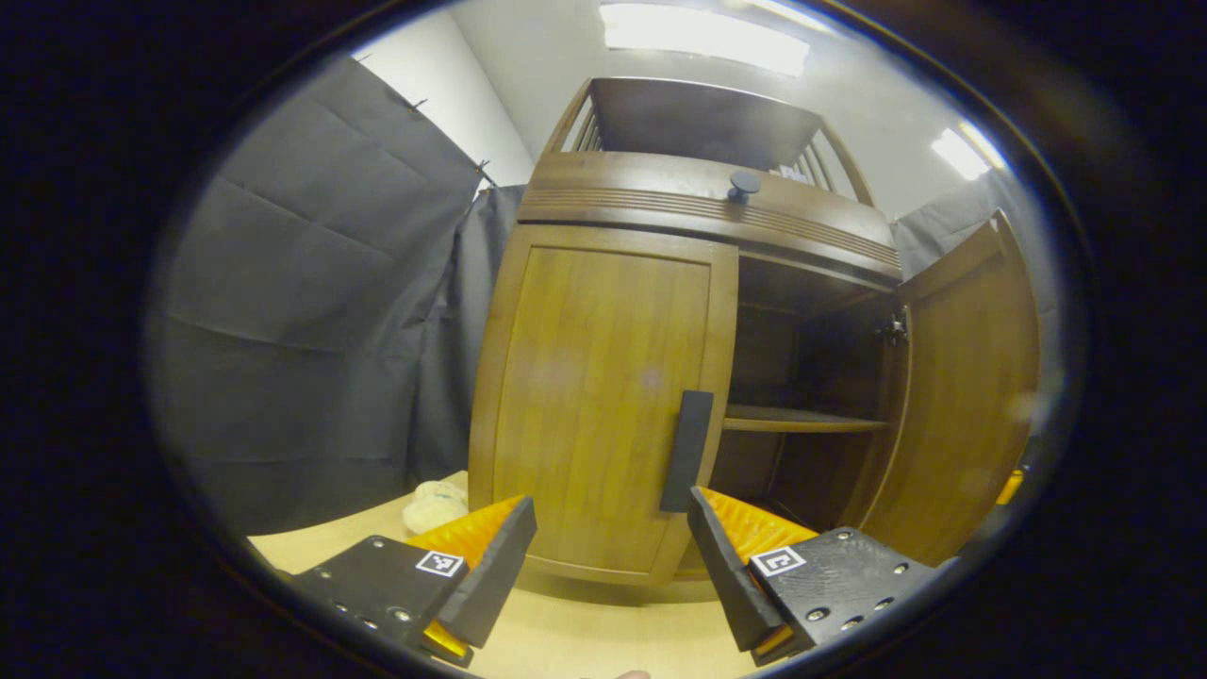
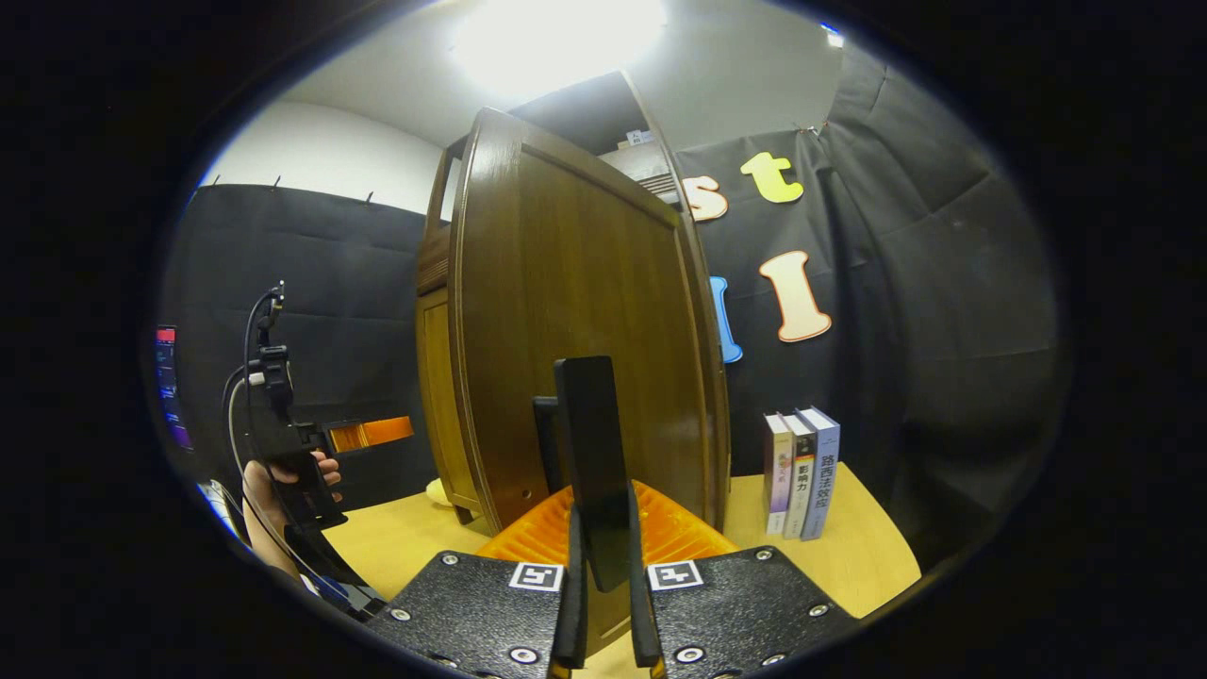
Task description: Open the right door of the double-door shoe cabinet with the right hand, and open the left door with the left hand.
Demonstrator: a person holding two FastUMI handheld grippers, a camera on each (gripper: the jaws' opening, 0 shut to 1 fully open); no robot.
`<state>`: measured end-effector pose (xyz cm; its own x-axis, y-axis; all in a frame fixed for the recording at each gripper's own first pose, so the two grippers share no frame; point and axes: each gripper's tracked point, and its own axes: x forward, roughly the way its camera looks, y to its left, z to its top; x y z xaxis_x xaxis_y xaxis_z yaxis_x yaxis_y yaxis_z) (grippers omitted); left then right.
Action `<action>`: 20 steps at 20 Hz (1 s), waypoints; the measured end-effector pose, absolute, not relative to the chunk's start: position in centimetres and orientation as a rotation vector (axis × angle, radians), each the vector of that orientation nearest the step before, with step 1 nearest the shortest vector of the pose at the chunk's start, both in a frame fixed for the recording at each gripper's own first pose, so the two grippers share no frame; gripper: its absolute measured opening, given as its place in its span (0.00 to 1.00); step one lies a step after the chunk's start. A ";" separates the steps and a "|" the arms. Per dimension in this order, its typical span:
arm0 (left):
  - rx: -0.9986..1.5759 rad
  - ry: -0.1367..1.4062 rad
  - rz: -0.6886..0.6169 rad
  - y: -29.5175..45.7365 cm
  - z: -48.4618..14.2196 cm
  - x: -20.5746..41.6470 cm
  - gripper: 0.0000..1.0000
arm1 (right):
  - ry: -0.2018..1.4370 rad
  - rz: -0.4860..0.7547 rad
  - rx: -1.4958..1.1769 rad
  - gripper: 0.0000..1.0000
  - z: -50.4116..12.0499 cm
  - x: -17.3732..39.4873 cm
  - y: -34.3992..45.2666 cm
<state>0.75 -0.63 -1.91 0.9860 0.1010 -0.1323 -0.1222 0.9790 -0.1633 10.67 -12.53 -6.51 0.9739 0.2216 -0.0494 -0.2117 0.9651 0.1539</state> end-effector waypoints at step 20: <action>-0.191 0.140 0.112 -0.5 -1.9 1.3 0.94 | 0.041 0.097 0.187 0.07 -7.4 9.7 -21.5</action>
